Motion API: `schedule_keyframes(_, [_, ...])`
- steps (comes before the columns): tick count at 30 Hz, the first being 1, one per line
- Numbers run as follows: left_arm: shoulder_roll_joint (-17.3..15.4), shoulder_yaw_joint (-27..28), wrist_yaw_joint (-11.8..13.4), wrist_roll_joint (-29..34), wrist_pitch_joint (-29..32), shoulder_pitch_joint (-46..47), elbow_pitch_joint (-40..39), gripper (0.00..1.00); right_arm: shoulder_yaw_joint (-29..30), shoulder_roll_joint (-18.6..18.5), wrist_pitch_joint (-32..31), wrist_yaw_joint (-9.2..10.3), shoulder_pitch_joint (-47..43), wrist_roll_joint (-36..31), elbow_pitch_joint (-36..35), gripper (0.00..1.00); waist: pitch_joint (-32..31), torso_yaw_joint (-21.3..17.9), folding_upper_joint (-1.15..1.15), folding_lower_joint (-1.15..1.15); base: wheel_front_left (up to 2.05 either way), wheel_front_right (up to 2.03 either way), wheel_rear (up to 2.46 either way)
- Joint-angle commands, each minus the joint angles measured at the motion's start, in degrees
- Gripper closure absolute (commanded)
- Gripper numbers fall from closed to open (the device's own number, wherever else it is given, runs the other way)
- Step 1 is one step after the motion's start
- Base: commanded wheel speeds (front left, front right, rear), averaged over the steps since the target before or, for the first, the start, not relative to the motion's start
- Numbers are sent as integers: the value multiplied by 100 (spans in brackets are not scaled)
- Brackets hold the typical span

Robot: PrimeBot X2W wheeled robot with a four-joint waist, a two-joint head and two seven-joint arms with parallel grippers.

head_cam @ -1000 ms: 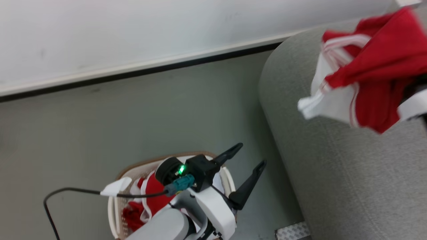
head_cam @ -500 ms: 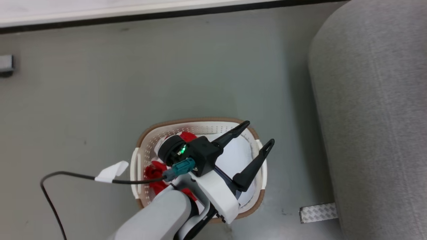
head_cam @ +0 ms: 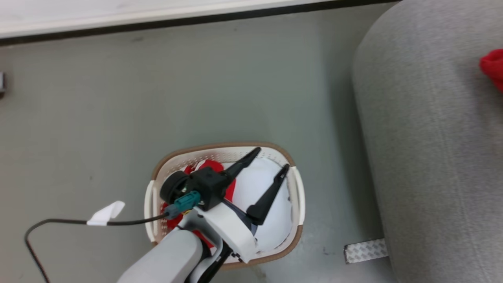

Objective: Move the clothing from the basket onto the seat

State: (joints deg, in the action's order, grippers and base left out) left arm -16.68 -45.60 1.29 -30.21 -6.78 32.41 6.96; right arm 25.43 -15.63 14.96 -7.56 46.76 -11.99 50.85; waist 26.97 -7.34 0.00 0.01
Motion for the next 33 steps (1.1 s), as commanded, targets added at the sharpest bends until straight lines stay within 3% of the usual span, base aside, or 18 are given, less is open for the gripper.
schedule_keyframes(1, [-71,46,48,-69,-44,-100,-14,0,-114,123,27,14,-243,94,-250,0,-159,-174,0,-1,0,0,0])
schedule_keyframes(13, [-216,422,354,-430,-483,-751,192,0,-1524,754,28,14,-2153,1093,-2109,0,-1007,-398,0,-1,0,0,0])
schedule_keyframes(19, [-112,1011,636,-621,-804,-1278,425,0,-1986,977,28,14,-2907,1375,-2989,0,-1427,-224,0,-1,0,0,0])
schedule_keyframes(23, [18,1630,751,-346,-837,-1740,395,0,-2192,1108,27,14,-3367,1267,-3453,0,-1716,-41,0,-1,0,0,0])
schedule_keyframes(33, [600,3220,399,902,-837,-3216,88,0,-2381,1261,27,14,-4155,1438,-3967,0,-2452,322,0,-1,0,0,0])
